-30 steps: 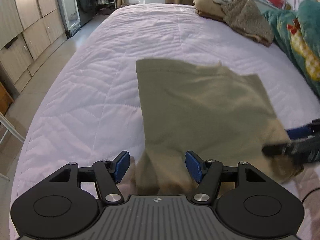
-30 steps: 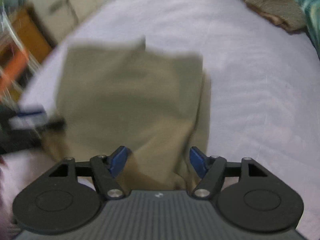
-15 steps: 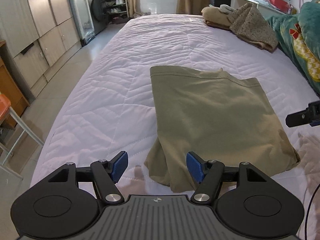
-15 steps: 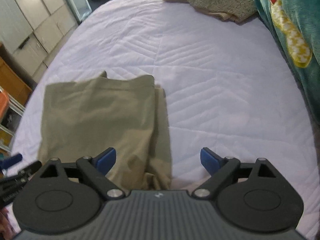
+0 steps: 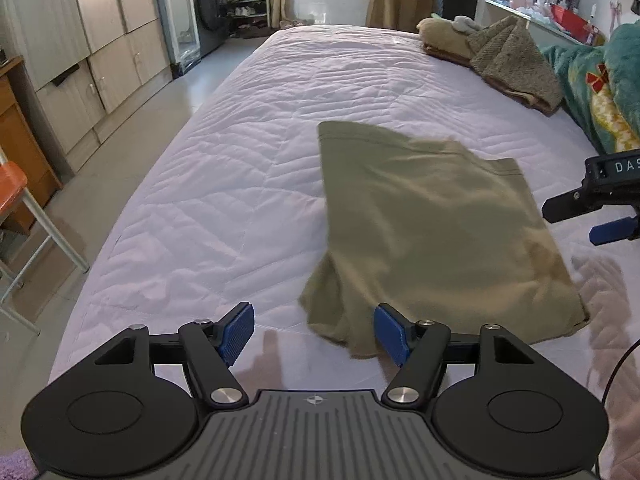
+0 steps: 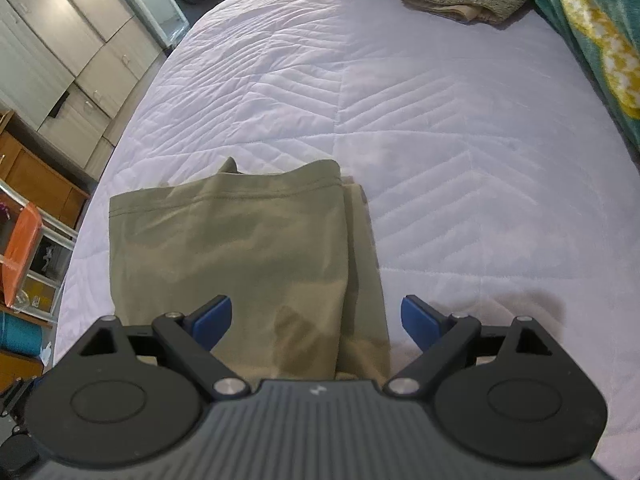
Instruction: Fold clothes
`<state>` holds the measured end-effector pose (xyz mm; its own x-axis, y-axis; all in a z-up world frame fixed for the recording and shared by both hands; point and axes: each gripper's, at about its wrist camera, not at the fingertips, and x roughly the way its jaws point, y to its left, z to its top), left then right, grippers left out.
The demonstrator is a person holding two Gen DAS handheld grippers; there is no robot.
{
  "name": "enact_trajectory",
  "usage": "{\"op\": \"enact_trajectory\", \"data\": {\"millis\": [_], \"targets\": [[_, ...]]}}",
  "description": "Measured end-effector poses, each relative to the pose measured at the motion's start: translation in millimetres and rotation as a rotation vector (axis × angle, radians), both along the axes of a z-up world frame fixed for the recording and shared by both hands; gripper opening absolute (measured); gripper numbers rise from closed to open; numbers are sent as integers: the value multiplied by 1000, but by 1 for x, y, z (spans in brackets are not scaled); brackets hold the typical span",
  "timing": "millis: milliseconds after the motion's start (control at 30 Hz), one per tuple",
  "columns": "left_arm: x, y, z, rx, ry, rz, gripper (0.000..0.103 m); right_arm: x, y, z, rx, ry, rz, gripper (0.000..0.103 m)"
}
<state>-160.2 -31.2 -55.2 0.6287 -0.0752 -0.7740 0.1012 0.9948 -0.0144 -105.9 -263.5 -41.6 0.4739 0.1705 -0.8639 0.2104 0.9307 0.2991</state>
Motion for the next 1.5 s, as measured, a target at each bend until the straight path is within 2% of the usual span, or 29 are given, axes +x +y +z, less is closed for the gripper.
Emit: {"op": "enact_trajectory", "data": {"millis": [167,233,367,500,533,567,633,700,767,933,967,1033,1100,1133,1233,1300,1367,1433,1500], "targets": [[3,13,-6,-51,4,19,68,15,-2,-4,-7,-41,26,92],[5,16,-9,-67,7,23,68,25,-9,-6,18,-63,13,92],[24,7,-23,-66,43,-3,68,49,-23,-23,118,-29,-1,92],[42,2,-40,-93,96,-1,70,64,-19,-46,79,19,48,93],[45,2,-43,-106,107,1,71,66,-18,-52,76,31,56,96],[47,3,-46,-120,113,-1,75,66,-18,-55,87,18,68,103],[50,0,-51,-112,119,-27,80,65,-14,-57,82,-13,101,103],[52,-6,-54,-97,124,-47,89,65,-4,-57,39,-18,154,103],[54,-14,-57,-77,117,-47,92,66,6,-57,-4,-23,207,103],[54,-24,-59,-63,91,-32,93,62,9,-57,-24,-46,210,103],[54,-24,-58,-66,89,-29,93,61,9,-57,-25,-51,211,100],[52,-25,-58,-69,81,-32,90,58,9,-55,-19,-62,215,93],[49,-26,-57,-85,69,-33,82,57,12,-52,-11,-68,225,76],[49,-26,-56,-97,64,-39,79,57,15,-51,-8,-67,231,72],[46,-27,-56,-132,49,-55,59,57,19,-49,0,-62,232,59],[47,-23,-56,-186,54,-47,43,56,20,-47,9,-64,225,48],[48,-16,-56,-246,57,-27,33,53,20,-45,7,-71,223,40],[46,-13,-54,-284,49,-25,27,48,24,-42,-19,-86,224,34],[42,-13,-50,-293,22,-43,23,44,35,-36,-86,-112,244,29]]}}
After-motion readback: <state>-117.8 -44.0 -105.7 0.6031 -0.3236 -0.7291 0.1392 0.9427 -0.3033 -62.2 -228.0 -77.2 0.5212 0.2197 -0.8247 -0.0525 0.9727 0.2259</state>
